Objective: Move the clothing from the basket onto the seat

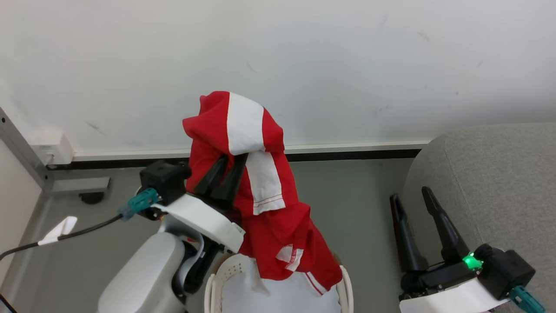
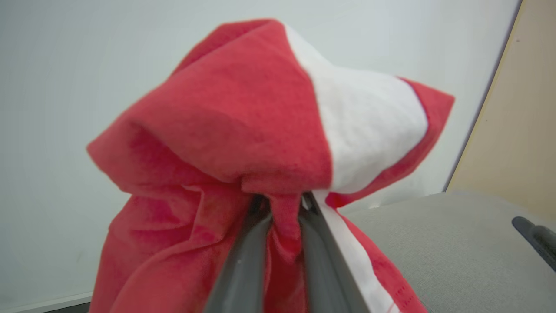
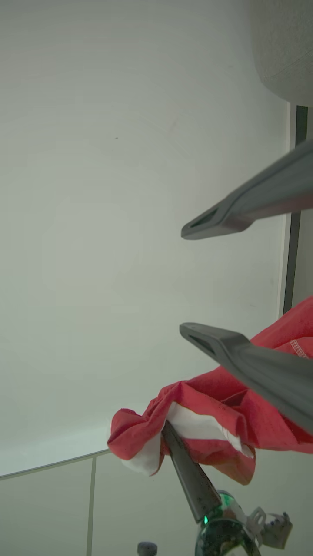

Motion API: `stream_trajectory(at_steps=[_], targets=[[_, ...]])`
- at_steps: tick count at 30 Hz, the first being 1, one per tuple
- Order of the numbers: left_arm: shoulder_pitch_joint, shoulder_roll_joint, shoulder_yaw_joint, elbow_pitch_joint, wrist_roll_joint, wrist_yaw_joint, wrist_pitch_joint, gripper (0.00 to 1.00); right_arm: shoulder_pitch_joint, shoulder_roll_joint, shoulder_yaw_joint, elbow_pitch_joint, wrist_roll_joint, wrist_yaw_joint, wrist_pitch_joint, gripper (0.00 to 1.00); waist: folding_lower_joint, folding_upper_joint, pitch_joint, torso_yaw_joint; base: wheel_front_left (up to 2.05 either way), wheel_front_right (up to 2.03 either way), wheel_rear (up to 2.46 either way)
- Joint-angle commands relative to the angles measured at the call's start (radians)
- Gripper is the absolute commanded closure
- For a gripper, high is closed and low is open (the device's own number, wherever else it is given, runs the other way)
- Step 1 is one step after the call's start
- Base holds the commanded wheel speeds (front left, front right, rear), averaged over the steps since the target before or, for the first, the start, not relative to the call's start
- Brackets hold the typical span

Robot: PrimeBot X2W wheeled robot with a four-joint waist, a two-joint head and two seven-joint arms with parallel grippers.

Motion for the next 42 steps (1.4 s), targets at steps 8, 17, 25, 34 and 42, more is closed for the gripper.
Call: stream_trajectory(at_steps=[8,17,25,34,42], targets=[[0.009,0.000,-0.009,-0.030,-0.013,0.002,0.014,1.00,-0.014,-0.019,0.078,0.103,-0.023,-0.002,0.000,0.00,0.0001,-0.0001,-0.012,0.024,0.00,0.00,0.00],[0.000,-0.024,-0.060,-0.035,0.005,-0.012,0.028,1.00,-0.096,-0.051,0.275,0.309,0.035,-0.002,0.000,0.00,0.0001,-0.0001,-0.015,0.076,0.00,0.00,0.00],[0.010,-0.061,-0.112,-0.038,0.004,-0.026,0.035,1.00,-0.201,-0.048,0.352,0.441,0.021,-0.002,0.000,0.00,0.0001,-0.0001,-0.020,0.118,0.00,0.00,0.00],[0.028,-0.099,-0.180,-0.035,0.000,-0.043,0.051,1.00,-0.264,-0.052,0.364,0.490,-0.024,-0.002,0.000,0.00,0.0001,-0.0001,-0.028,0.175,0.00,0.00,0.00],[0.038,-0.116,-0.220,-0.031,-0.014,-0.053,0.063,1.00,-0.293,-0.044,0.354,0.498,-0.028,-0.002,0.000,0.00,0.0001,-0.0001,-0.024,0.206,0.00,0.00,0.00]])
